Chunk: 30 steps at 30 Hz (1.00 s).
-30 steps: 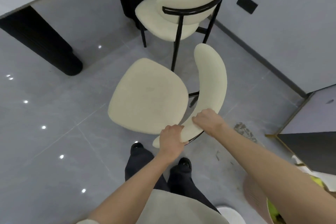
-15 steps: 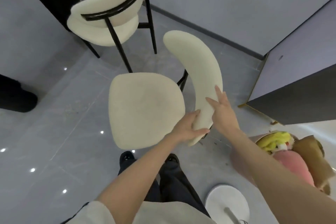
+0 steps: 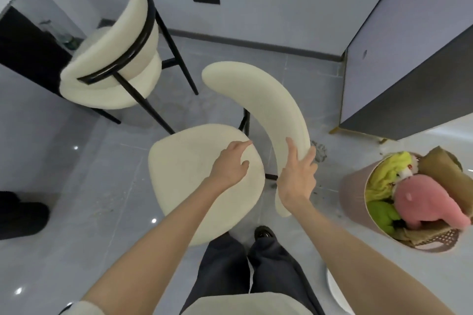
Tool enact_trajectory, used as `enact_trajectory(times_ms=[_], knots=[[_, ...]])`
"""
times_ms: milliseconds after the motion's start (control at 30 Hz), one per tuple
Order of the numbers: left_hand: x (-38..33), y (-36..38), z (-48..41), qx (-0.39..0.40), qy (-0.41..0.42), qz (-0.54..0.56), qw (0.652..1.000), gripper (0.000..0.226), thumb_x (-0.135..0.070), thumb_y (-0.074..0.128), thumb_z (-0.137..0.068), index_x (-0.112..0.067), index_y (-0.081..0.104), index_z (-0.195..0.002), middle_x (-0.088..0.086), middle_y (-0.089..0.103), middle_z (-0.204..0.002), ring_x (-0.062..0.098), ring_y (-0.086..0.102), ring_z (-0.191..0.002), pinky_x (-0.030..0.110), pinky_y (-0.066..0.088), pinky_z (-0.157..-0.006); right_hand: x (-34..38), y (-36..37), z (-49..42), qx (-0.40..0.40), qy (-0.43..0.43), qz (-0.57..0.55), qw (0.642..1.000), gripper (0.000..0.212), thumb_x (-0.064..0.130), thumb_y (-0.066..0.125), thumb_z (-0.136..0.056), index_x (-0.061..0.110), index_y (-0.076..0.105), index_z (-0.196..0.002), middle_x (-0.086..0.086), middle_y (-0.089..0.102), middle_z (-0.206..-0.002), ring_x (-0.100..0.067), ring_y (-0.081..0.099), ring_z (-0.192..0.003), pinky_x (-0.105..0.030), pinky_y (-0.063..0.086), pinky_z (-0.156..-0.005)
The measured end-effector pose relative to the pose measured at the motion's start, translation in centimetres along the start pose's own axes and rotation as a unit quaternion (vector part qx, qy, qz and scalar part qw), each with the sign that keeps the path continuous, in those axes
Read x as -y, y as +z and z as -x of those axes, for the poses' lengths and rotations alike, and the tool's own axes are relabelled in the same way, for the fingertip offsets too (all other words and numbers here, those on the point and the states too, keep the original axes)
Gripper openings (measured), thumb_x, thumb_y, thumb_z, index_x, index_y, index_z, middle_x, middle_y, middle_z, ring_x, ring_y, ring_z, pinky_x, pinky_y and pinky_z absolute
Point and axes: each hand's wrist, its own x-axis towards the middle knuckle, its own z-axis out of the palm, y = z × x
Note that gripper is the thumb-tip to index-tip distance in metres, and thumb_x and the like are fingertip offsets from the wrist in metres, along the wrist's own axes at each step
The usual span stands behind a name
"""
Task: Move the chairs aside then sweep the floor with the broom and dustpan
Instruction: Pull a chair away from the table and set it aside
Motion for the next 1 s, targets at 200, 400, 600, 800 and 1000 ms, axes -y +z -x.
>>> enact_trajectory(times_ms=[200, 400, 600, 800, 1000], knots=[[-2.4, -3.4, -5.5, -0.037, 0.045, -0.081, 0.995, 0.072, -0.014, 0.048, -0.093, -0.037, 0.010, -0.150, 0.001, 0.004, -0.161, 0.031, 0.019, -0.142, 0.039, 0.039, -0.101, 1.3, -0.9, -4.8, -0.013, -0.026, 0.027, 0.999, 0.095, -0.012, 0.051, -0.081, 0.045, 0.012, -0.146, -0.014, 0.008, -0.151, -0.033, 0.039, -0.108, -0.034, 0.043, -0.063], [-4.6, -5.3, -11.1, -0.061, 0.024, -0.032, 0.997, 0.072, -0.015, 0.049, -0.093, -0.036, 0.009, -0.150, -0.002, 0.000, -0.161, 0.027, 0.008, -0.147, 0.039, 0.033, -0.108, 2.2, -3.6, -13.1, -0.048, -0.079, 0.056, 0.994, 0.097, -0.016, 0.054, -0.073, 0.046, 0.021, -0.141, -0.012, 0.019, -0.144, -0.028, 0.037, -0.092, -0.038, 0.046, -0.074], [-6.6, -7.6, -17.8, -0.111, -0.011, -0.024, 0.993, 0.073, -0.015, 0.050, -0.094, -0.032, 0.008, -0.151, 0.002, -0.007, -0.161, 0.029, -0.002, -0.148, 0.038, 0.013, -0.117, 3.7, -8.2, -24.5, -0.052, -0.165, 0.122, 0.977, 0.098, -0.013, 0.061, -0.071, 0.047, 0.023, -0.138, -0.011, 0.024, -0.140, -0.029, 0.038, -0.091, -0.039, 0.042, -0.080], [-8.0, -11.4, -24.3, -0.149, -0.025, -0.083, 0.985, 0.076, -0.018, 0.051, -0.094, -0.035, 0.003, -0.151, -0.002, -0.006, -0.161, 0.032, -0.003, -0.147, 0.047, 0.026, -0.113, 8.0, -10.1, -31.7, -0.052, -0.179, 0.142, 0.972, 0.099, -0.017, 0.061, -0.065, 0.046, 0.027, -0.133, -0.011, 0.018, -0.149, -0.032, 0.042, -0.103, -0.040, 0.037, -0.085], [-5.7, -15.1, -27.6, -0.166, -0.036, -0.121, 0.978, 0.077, -0.019, 0.052, -0.093, -0.036, 0.004, -0.150, 0.000, -0.008, -0.161, 0.034, -0.006, -0.147, 0.050, 0.033, -0.110, 10.2, -8.2, -32.8, -0.063, -0.128, 0.123, 0.982, 0.069, -0.005, 0.061, -0.072, 0.031, 0.033, -0.124, -0.010, -0.003, -0.158, -0.038, 0.019, -0.137, -0.056, 0.018, -0.111]])
